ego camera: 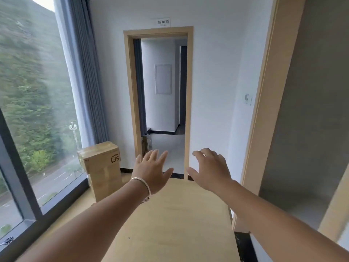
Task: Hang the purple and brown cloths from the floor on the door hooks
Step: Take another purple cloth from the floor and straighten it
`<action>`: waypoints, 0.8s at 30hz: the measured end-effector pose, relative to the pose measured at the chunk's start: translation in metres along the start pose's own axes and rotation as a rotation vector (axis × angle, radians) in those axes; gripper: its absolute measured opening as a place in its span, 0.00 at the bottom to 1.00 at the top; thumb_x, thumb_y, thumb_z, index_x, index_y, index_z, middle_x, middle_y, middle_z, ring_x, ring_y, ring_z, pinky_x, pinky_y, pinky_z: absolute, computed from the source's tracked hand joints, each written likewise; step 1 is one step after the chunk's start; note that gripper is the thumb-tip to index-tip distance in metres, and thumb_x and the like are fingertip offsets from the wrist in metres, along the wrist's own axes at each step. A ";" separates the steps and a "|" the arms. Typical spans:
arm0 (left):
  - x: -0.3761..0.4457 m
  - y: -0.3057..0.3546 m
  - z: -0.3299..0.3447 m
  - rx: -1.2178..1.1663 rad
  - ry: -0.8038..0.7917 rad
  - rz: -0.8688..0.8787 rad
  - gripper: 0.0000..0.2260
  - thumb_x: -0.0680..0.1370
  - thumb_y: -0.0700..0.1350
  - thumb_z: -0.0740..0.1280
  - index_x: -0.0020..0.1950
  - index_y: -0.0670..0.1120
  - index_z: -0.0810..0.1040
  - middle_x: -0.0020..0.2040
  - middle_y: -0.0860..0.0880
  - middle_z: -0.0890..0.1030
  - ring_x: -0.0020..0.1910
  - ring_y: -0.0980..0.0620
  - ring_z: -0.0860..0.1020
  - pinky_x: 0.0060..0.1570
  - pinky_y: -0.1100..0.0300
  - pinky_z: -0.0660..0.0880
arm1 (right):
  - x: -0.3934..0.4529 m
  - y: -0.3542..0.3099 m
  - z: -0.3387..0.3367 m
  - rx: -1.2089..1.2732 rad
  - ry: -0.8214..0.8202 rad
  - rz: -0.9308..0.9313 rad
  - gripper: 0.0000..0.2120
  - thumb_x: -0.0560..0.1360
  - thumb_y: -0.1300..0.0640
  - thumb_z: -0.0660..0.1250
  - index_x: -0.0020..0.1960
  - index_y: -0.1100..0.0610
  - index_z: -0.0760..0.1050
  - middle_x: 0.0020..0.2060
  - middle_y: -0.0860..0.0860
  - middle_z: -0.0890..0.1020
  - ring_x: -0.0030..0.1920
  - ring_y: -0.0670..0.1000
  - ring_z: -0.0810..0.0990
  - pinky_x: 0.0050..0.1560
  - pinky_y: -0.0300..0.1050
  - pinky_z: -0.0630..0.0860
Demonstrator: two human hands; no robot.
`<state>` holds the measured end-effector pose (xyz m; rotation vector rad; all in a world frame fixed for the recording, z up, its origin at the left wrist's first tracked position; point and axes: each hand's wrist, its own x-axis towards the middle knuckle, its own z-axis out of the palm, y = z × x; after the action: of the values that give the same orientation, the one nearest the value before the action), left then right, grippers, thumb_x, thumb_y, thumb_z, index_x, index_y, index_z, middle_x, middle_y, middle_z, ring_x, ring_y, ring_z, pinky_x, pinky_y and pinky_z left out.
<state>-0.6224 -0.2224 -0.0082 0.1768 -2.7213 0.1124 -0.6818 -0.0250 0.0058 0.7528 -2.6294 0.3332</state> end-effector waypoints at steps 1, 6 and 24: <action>0.018 -0.002 0.011 -0.008 -0.002 0.011 0.30 0.78 0.66 0.47 0.77 0.55 0.49 0.77 0.49 0.57 0.76 0.47 0.54 0.73 0.43 0.55 | 0.013 0.007 0.008 -0.008 -0.003 0.015 0.25 0.76 0.39 0.57 0.69 0.50 0.65 0.66 0.50 0.69 0.67 0.53 0.66 0.68 0.55 0.61; 0.112 -0.016 0.063 -0.057 -0.013 0.059 0.30 0.78 0.66 0.47 0.77 0.56 0.48 0.78 0.48 0.56 0.77 0.46 0.53 0.73 0.41 0.54 | 0.086 0.037 0.044 -0.063 -0.023 0.100 0.26 0.76 0.38 0.57 0.70 0.50 0.64 0.67 0.49 0.68 0.68 0.52 0.65 0.69 0.53 0.60; 0.381 -0.063 0.207 -0.118 -0.039 0.099 0.30 0.78 0.66 0.47 0.77 0.56 0.48 0.78 0.49 0.56 0.77 0.46 0.53 0.74 0.41 0.51 | 0.345 0.119 0.179 -0.081 -0.079 0.160 0.27 0.76 0.38 0.57 0.71 0.48 0.62 0.68 0.49 0.66 0.68 0.52 0.65 0.69 0.53 0.60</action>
<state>-1.0417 -0.3474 -0.0397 0.0099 -2.7656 -0.0231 -1.0700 -0.1420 -0.0227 0.5414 -2.7660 0.2439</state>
